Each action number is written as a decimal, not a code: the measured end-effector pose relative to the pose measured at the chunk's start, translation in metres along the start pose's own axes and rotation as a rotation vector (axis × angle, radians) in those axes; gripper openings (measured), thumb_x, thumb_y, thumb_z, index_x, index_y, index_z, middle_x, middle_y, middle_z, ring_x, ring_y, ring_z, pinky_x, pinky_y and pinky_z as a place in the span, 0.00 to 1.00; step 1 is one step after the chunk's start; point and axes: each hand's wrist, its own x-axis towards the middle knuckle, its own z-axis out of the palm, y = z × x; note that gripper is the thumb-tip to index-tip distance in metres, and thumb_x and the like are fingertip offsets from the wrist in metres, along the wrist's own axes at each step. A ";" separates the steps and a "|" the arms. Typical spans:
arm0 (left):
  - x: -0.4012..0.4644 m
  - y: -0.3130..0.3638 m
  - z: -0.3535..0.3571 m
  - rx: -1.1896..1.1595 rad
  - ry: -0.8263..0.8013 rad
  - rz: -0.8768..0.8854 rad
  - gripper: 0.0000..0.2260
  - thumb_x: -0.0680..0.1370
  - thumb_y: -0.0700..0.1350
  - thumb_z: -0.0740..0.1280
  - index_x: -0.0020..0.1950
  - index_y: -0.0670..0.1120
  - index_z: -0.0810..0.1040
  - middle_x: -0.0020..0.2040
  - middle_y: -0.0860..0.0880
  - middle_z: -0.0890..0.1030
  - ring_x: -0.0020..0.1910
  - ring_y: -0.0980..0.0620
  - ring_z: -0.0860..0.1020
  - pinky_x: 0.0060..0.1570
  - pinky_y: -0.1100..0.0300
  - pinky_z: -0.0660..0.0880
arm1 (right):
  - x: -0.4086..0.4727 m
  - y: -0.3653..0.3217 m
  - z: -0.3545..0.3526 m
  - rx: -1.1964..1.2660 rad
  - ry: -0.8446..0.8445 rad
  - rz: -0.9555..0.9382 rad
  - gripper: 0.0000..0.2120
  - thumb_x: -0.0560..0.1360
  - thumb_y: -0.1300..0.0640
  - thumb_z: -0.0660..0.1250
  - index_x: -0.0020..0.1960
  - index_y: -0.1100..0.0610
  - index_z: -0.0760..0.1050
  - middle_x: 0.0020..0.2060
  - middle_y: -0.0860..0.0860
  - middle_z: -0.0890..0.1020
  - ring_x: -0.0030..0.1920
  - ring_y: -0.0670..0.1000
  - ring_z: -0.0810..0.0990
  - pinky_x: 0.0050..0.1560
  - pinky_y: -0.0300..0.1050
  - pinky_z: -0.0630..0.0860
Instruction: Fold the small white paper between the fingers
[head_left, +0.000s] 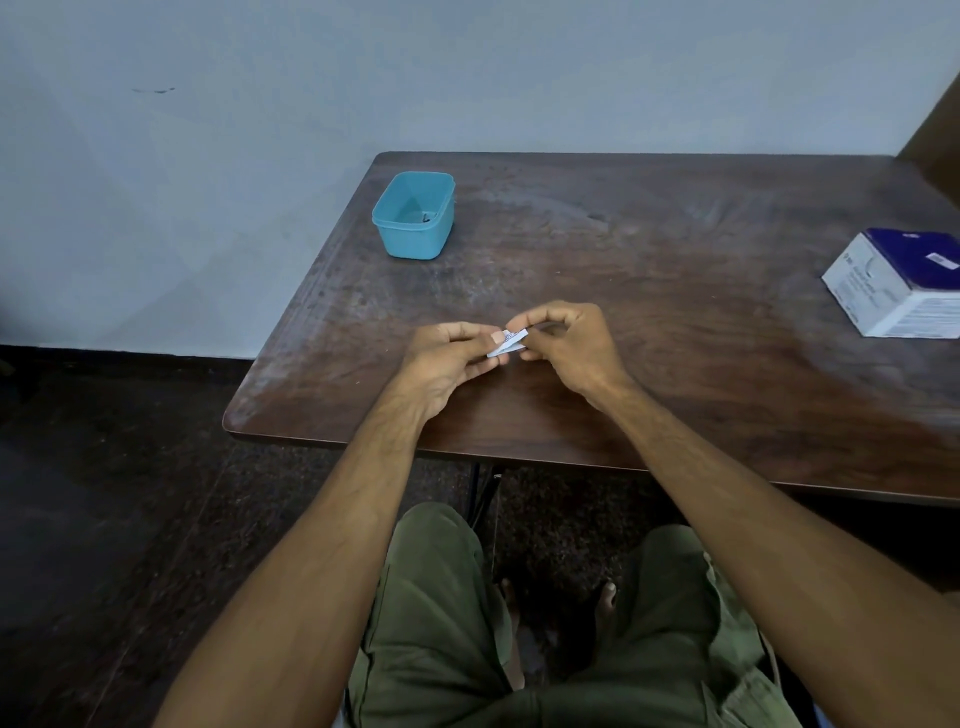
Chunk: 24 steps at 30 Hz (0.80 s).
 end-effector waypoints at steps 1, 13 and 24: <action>0.000 -0.001 0.003 0.009 0.007 0.015 0.03 0.75 0.37 0.71 0.48 0.38 0.81 0.43 0.43 0.84 0.36 0.54 0.83 0.40 0.66 0.80 | -0.002 0.001 -0.001 0.006 0.008 -0.009 0.11 0.75 0.69 0.67 0.41 0.55 0.82 0.42 0.49 0.83 0.39 0.47 0.83 0.39 0.40 0.81; -0.006 -0.010 0.036 0.110 0.080 0.198 0.02 0.75 0.36 0.71 0.44 0.42 0.81 0.40 0.44 0.83 0.33 0.57 0.82 0.37 0.67 0.79 | -0.018 0.000 -0.028 0.114 0.052 0.174 0.04 0.74 0.62 0.72 0.47 0.62 0.79 0.37 0.55 0.83 0.35 0.48 0.81 0.37 0.39 0.80; -0.012 -0.017 0.073 0.115 0.139 0.159 0.03 0.72 0.35 0.73 0.41 0.41 0.81 0.39 0.45 0.83 0.37 0.52 0.82 0.38 0.64 0.80 | -0.033 0.004 -0.046 -0.270 0.292 -0.030 0.04 0.72 0.62 0.72 0.40 0.55 0.81 0.33 0.49 0.83 0.32 0.44 0.80 0.36 0.35 0.77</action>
